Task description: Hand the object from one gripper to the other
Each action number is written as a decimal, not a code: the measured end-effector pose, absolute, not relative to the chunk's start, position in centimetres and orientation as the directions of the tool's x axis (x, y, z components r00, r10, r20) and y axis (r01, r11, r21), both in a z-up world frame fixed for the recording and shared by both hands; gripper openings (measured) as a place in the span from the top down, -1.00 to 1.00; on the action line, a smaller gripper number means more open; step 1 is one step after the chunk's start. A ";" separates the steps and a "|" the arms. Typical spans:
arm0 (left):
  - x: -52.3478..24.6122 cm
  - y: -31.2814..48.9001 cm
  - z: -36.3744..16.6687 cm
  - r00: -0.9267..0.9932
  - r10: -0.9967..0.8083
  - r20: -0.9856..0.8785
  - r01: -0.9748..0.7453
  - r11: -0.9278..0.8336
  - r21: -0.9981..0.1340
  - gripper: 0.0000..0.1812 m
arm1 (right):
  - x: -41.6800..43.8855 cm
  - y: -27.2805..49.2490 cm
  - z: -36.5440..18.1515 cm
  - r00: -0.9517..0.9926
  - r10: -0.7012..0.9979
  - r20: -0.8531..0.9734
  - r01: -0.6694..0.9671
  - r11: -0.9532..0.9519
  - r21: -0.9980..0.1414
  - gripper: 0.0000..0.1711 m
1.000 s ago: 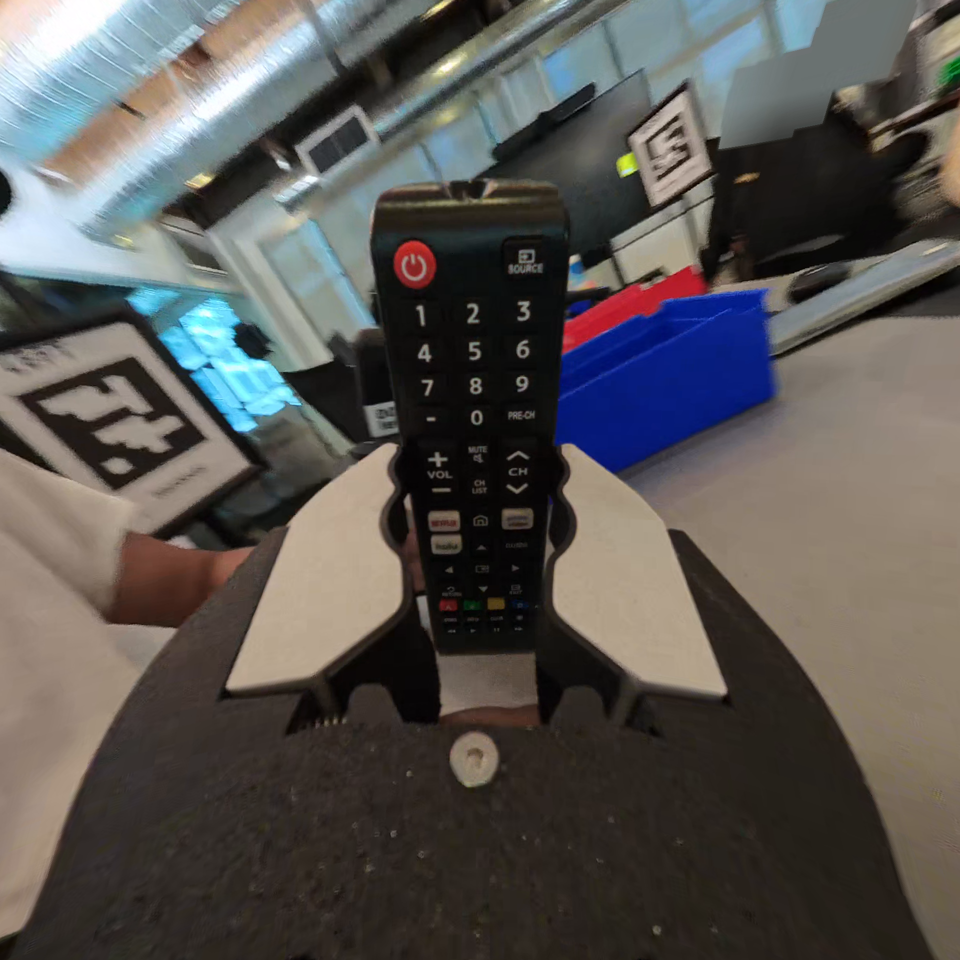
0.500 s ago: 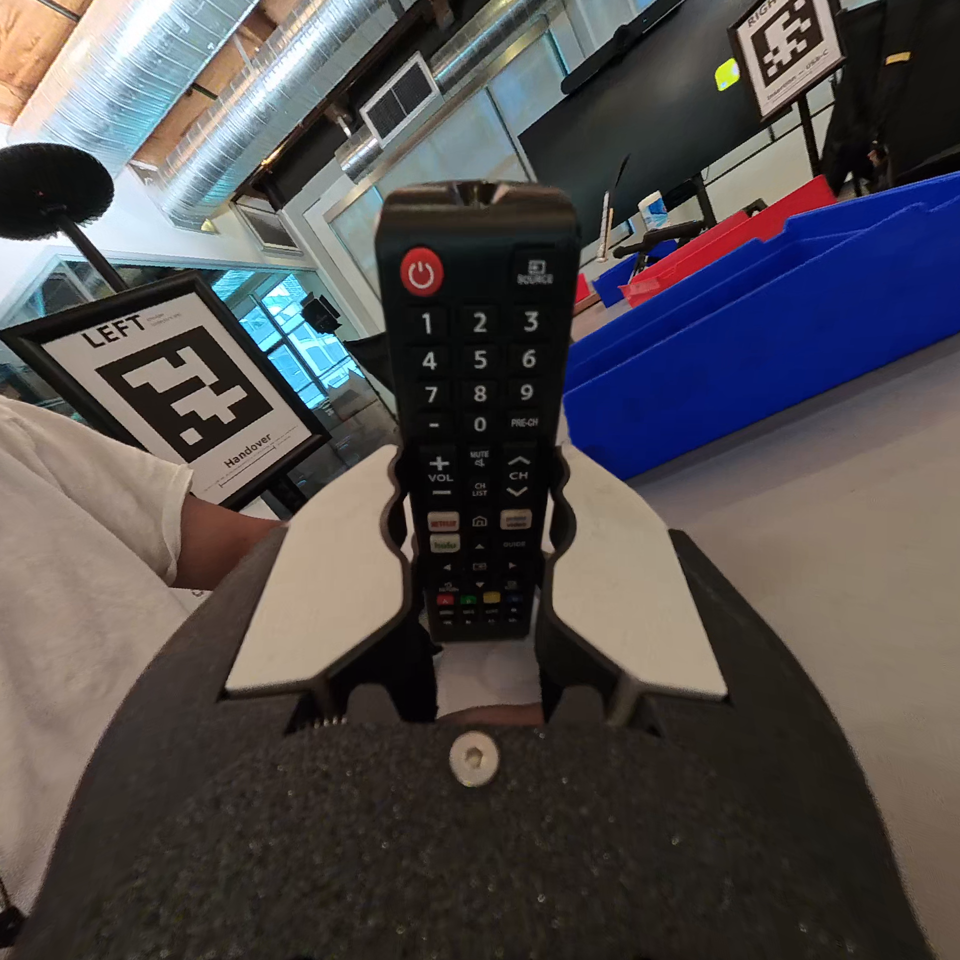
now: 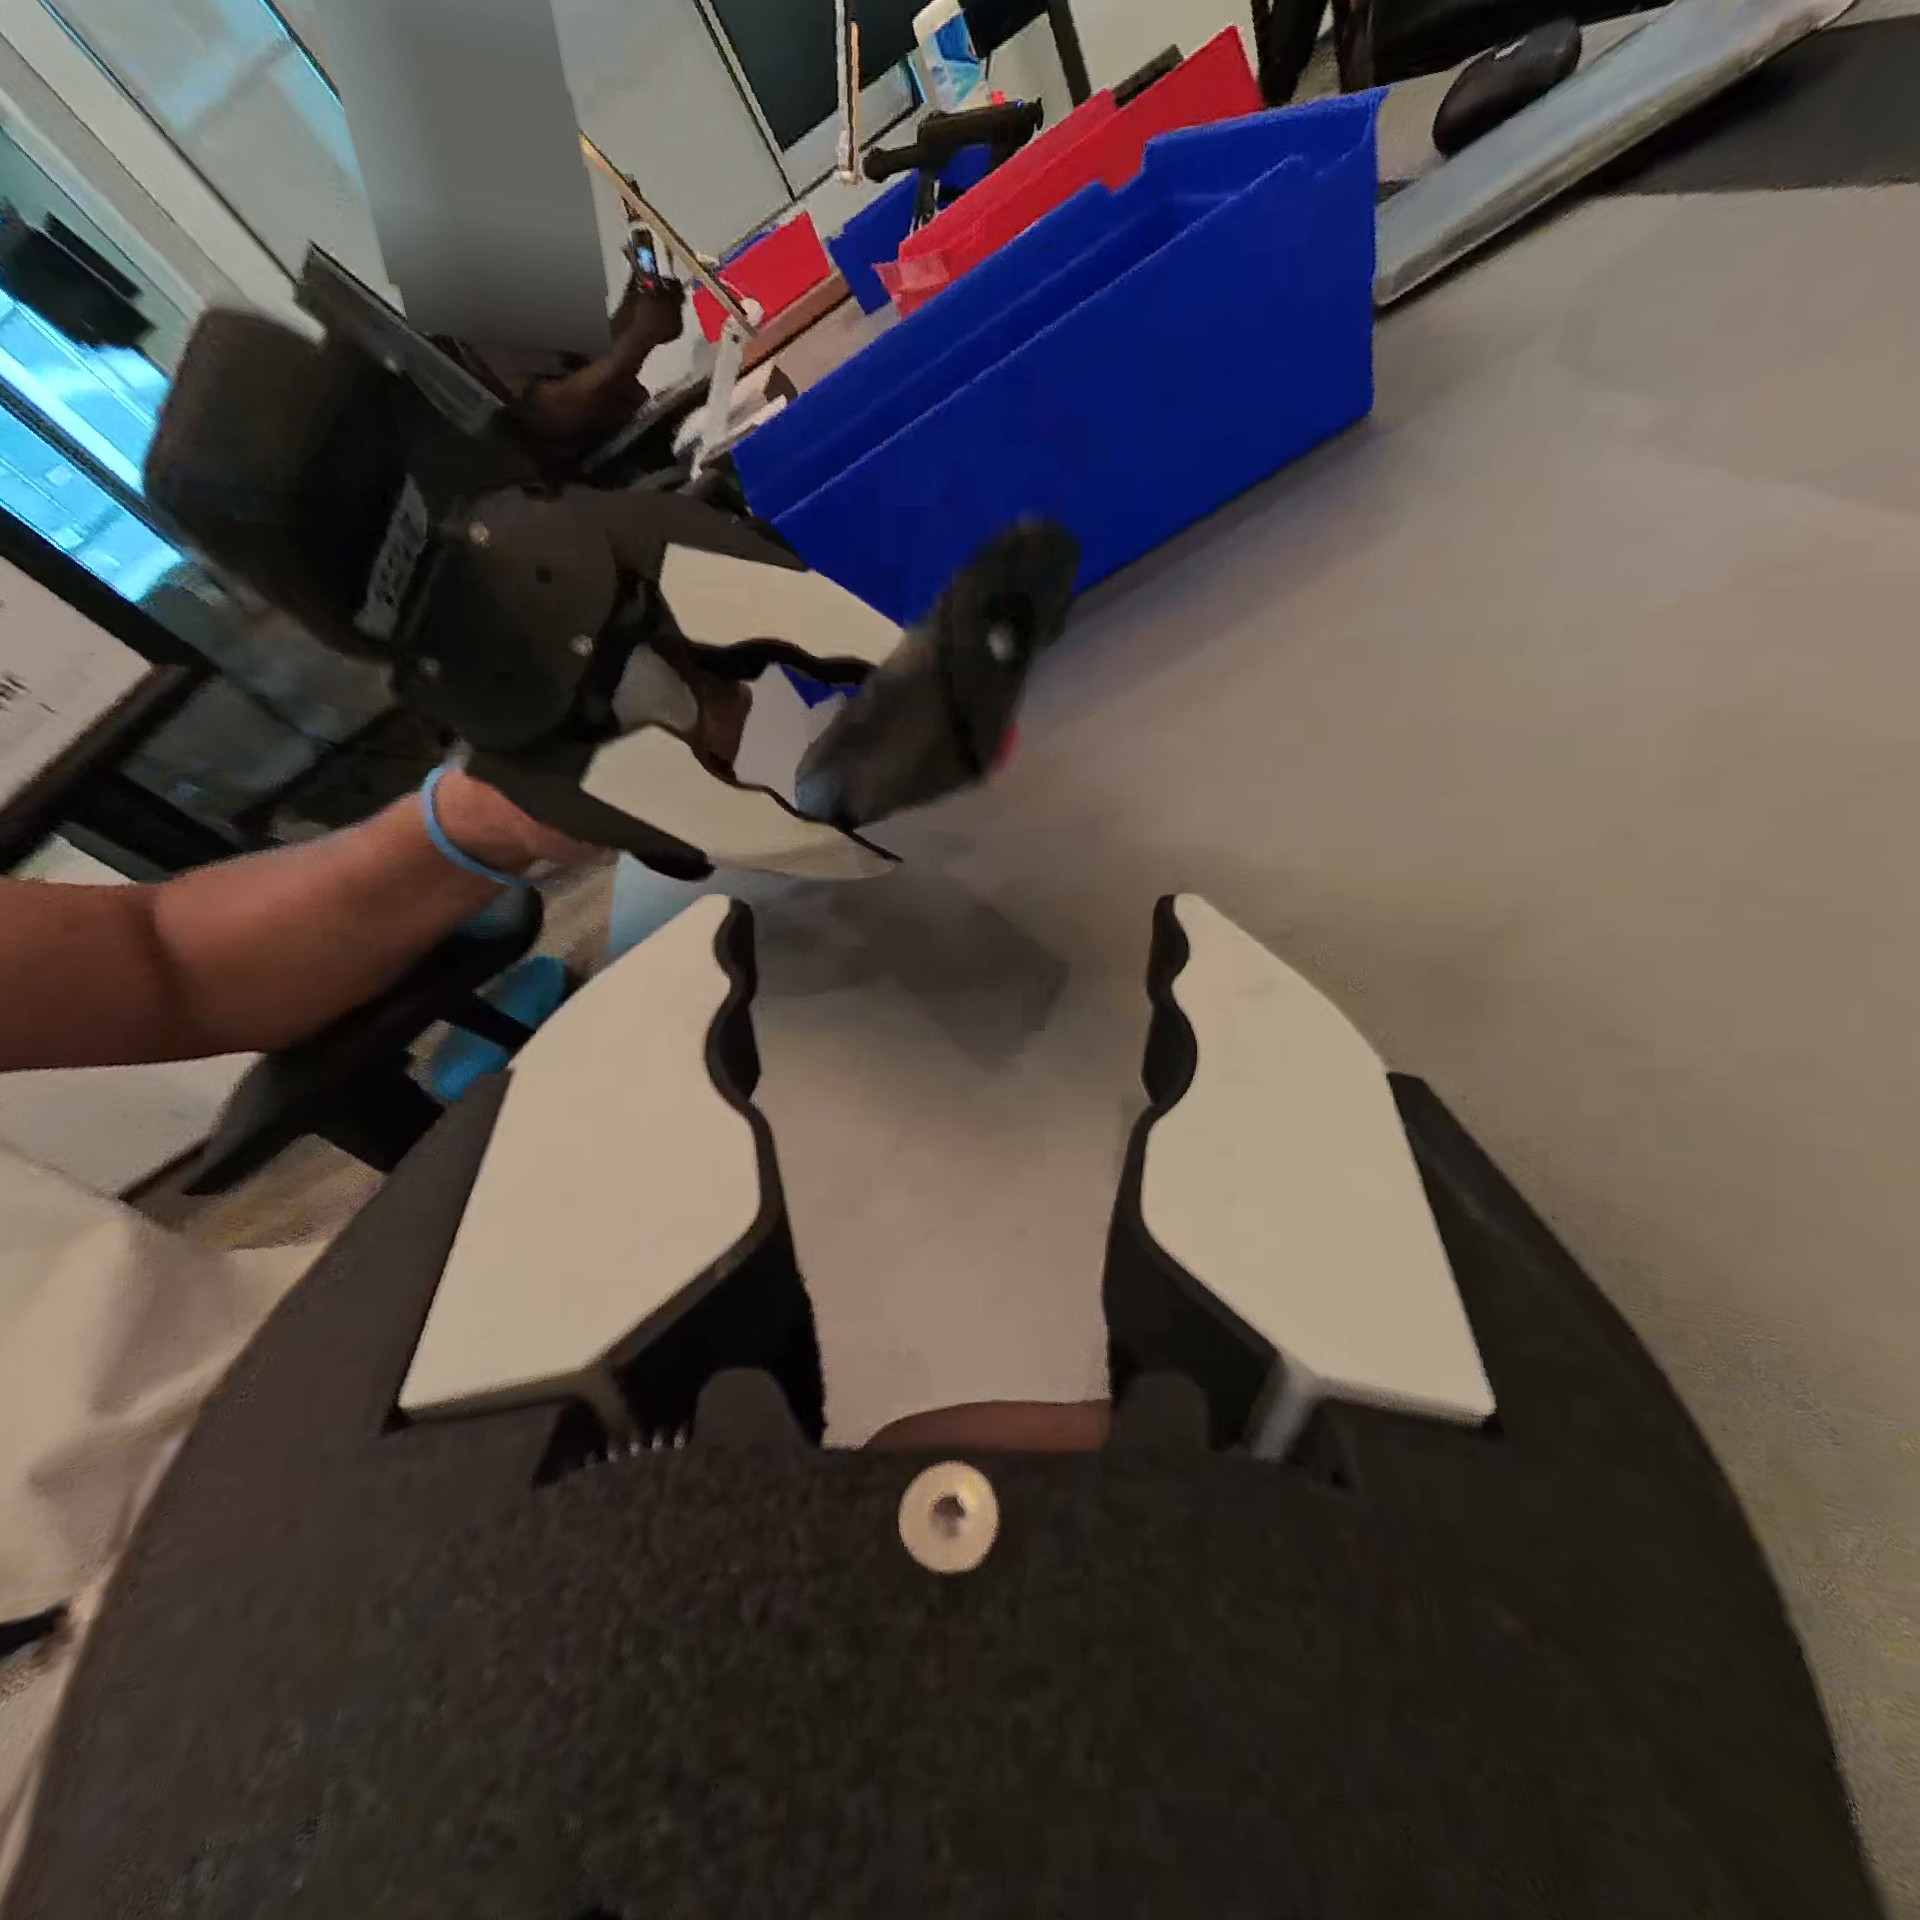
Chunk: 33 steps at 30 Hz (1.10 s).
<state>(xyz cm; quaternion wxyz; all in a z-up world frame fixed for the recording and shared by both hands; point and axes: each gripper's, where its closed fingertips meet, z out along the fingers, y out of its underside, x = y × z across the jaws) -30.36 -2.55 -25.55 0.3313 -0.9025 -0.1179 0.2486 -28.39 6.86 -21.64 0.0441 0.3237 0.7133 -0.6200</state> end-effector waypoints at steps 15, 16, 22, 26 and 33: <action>-29.1 1.0 -24.0 0.707 0.174 -0.686 -0.241 -0.852 -0.465 0.44 | -29.5 9.7 -22.6 -0.704 0.471 -0.532 0.553 -0.107 -0.827 0.22; -28.9 1.3 -23.6 0.686 0.162 -0.709 -0.268 -0.850 -0.454 0.44 | -29.6 9.9 -22.7 -0.704 0.473 -0.530 0.549 -0.111 -0.828 0.21; -27.2 1.9 -20.9 0.536 0.118 -0.836 -0.401 -0.836 -0.375 0.44 | -29.9 10.2 -23.1 -0.689 0.424 -0.588 0.594 -0.135 -0.793 0.11; -26.3 1.9 -20.2 0.485 0.089 -0.870 -0.448 -0.829 -0.335 0.44 | -28.6 9.2 -21.4 -0.757 0.290 -0.585 0.577 -0.124 -0.807 0.13; -26.2 1.7 -21.6 0.475 0.040 -0.879 -0.467 -0.836 -0.290 0.44 | -26.0 7.7 -20.9 -0.812 0.136 -0.568 0.574 0.003 -0.819 0.65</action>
